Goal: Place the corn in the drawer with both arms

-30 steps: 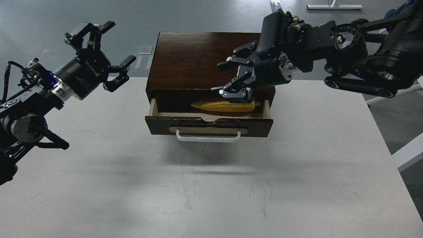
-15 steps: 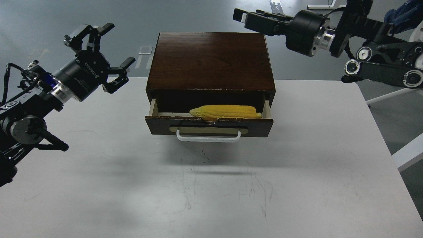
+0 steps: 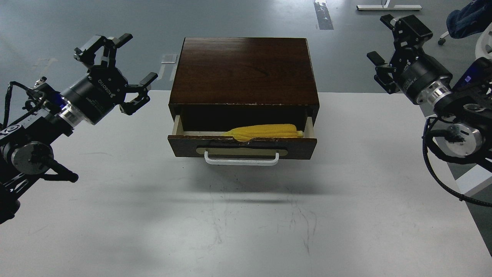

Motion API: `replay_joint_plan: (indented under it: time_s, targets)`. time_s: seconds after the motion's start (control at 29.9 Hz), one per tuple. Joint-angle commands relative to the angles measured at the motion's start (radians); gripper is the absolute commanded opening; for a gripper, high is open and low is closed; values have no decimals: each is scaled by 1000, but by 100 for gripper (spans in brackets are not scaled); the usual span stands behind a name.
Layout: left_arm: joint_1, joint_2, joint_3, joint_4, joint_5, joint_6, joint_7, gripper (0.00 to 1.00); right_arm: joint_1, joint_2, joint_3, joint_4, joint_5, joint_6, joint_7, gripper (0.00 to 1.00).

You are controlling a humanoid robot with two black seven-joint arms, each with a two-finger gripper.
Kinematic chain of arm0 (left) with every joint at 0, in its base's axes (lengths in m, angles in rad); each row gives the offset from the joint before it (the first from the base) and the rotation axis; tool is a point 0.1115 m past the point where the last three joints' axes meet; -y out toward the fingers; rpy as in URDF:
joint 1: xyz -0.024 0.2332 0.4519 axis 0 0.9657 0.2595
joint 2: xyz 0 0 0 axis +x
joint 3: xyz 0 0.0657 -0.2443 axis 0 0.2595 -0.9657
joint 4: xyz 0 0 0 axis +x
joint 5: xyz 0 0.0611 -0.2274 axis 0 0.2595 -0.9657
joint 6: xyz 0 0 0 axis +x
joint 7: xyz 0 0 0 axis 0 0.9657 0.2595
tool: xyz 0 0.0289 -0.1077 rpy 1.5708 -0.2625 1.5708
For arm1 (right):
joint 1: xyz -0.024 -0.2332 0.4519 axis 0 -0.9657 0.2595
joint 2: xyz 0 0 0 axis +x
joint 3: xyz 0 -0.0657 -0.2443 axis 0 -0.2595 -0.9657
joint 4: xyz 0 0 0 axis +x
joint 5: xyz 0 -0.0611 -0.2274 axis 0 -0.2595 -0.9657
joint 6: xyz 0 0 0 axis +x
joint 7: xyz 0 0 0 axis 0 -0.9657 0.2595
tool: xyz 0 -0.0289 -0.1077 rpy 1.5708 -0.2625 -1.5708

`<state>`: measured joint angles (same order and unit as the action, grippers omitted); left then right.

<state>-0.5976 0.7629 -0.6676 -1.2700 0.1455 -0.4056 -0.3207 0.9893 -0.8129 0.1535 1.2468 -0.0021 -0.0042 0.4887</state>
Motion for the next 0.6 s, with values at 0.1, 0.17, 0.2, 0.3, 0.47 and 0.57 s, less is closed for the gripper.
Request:
replay_joint_plan:
  time_s: [0.1,0.17,0.2,0.3,0.47,0.57]
  targets:
    - [21,-2,-1,-14,0,-24,2,98,-139,-66,47,-6,88,214,0,96]
    - [22,-2,-1,-14,0,-28,2,98,-153,-66,47,-12,88,214,0,96]
    - [25,-4,-1,-14,0,-28,2,98,-164,-65,46,-20,88,213,0,96]
    - [41,-8,-4,-15,2,-30,2,98,-187,-55,44,-30,88,210,0,97]
    - [67,-20,-35,-15,35,-30,2,98,-207,-40,40,-30,86,214,0,100]
    - [73,-22,-38,-15,39,-32,2,98,-209,-40,40,-30,85,219,0,100]
